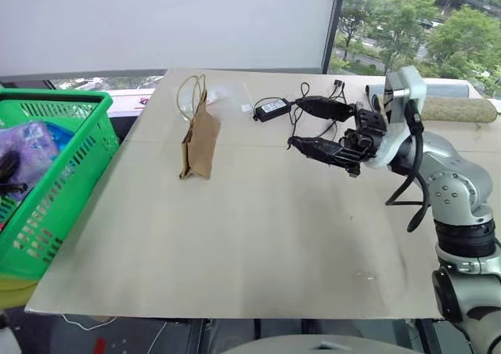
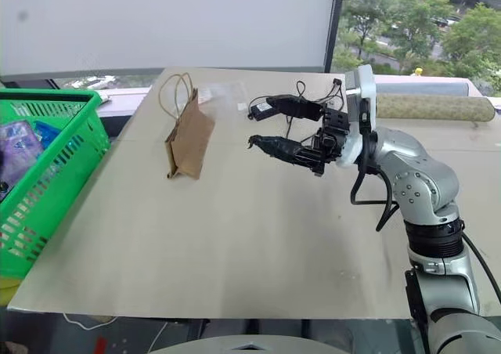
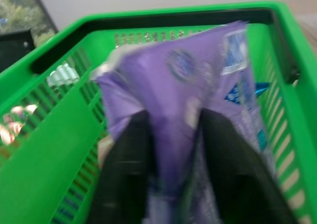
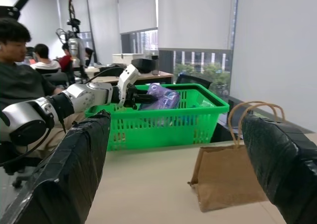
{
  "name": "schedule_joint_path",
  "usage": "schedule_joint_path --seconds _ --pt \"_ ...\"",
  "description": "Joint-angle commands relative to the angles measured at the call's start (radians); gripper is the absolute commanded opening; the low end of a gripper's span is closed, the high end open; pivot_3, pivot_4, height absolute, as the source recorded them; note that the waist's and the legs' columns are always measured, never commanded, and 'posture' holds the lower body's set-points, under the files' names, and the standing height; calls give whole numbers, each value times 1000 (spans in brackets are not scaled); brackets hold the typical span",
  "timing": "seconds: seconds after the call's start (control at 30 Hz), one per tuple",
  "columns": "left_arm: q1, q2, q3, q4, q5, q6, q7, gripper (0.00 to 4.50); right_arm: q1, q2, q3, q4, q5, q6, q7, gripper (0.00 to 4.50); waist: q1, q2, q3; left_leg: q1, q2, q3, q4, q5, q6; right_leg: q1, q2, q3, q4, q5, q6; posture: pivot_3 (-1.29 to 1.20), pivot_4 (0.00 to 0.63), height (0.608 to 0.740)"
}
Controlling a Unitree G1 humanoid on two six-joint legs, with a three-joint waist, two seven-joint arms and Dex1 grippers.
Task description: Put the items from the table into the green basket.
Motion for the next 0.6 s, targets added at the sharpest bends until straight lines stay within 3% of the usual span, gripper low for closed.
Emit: schedule_joint_path --seconds 0.03,0.1,0.13,0.2,0.37,0.5,0.6 --pt "-64 24 22 34 37 -117 77 3118 13 -16 -39 -47 6 -1 -21 4500 -10 0 0 0 0 1 -2 0 0 0 -1 0 0 0 0 -21 53 740" --pt "-73 -15 70 -21 -43 -105 38 3805 58 -39 -41 -61 -25 -16 -21 4500 -15 0 -1 1 0 1 -4 0 0 -2 -2 -1 0 0 0 -34 52 740" --pt "-58 -48 88 -85 -105 -72 -9 4446 87 -52 -42 -65 -44 -32 -15 4500 -17 0 -1 0 0 2 -5 0 0 -3 -2 -1 0 0 0 -35 52 740" --pt "88 -126 68 -327 -212 35 -123 4446 172 -92 -41 -59 -111 -78 3 4500 -23 2 -1 0 0 3 -6 0 0 -4 -3 -1 -1 0 0 -41 52 740" --pt "343 -303 -48 -811 -358 231 -94 4446 346 -157 -22 30 -324 -278 39 4500 -35 8 -2 0 -5 6 -7 -2 3 -3 -8 -1 -2 0 0 -36 53 740" --pt "453 -401 -240 -997 -271 240 -48 4446 422 -157 -23 146 -452 -445 39 4500 -35 11 0 5 -5 8 -6 -2 3 1 -8 0 -2 0 0 -46 62 740" --pt "503 -433 -362 -974 -162 176 -61 4446 466 -167 -11 210 -538 -540 38 4500 -35 13 2 13 -2 8 -5 0 2 7 -3 1 1 0 0 -58 65 740"
